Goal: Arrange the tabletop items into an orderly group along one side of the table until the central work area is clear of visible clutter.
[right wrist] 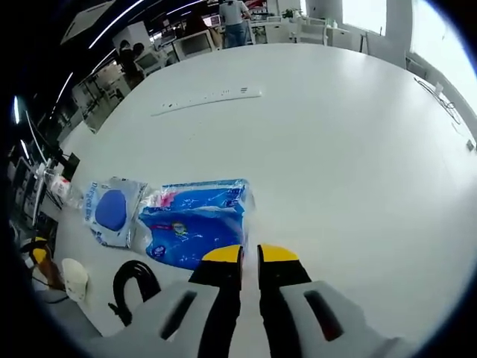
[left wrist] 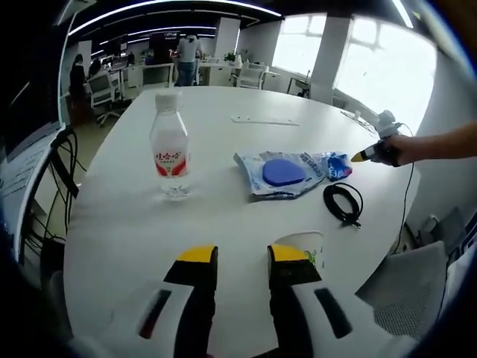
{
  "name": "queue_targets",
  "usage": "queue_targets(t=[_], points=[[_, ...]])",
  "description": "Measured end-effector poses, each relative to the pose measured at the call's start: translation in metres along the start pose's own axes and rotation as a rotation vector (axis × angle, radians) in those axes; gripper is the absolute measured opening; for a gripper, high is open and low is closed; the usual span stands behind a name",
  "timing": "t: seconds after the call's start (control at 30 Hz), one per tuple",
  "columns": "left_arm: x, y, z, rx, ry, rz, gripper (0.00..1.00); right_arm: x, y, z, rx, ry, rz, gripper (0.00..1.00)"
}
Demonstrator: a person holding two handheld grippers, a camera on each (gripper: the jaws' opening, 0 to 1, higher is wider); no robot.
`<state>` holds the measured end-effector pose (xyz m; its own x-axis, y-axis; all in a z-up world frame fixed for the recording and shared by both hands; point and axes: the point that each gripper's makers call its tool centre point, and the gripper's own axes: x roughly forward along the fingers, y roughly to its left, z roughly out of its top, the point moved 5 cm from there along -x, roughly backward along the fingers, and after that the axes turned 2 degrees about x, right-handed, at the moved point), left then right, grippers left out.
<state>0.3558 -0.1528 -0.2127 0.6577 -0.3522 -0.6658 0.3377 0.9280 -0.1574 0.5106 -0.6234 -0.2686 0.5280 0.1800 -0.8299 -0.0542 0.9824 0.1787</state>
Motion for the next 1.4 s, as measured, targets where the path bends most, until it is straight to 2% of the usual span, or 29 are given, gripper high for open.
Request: queue_targets(t=[0.37,0.5,0.83,1.1,1.27,1.4], points=[[0.001,-0.023,-0.005,0.025,0.02,-0.048,0.27,-0.014,0.002,-0.017,-0.026,0.0,0.013,0.06],[0.003,-0.031,-0.008,0.03,0.027,-0.067,0.27,-0.033,0.017,-0.031,-0.038,0.001,0.023,0.07],[0.005,-0.042,-0.017,0.028,0.037,-0.088,0.29,-0.046,0.031,-0.052,-0.082,0.019,0.045,0.09],[0.005,-0.05,-0.024,0.028,0.054,-0.102,0.3,-0.051,0.044,-0.056,-0.103,0.008,0.083,0.12],[0.008,-0.053,-0.026,0.031,0.062,-0.111,0.31,-0.047,0.044,-0.054,-0.118,-0.002,0.102,0.14],[0.009,-0.056,-0.025,0.041,0.066,-0.119,0.31,-0.047,0.049,-0.056,-0.163,0.008,0.116,0.14]])
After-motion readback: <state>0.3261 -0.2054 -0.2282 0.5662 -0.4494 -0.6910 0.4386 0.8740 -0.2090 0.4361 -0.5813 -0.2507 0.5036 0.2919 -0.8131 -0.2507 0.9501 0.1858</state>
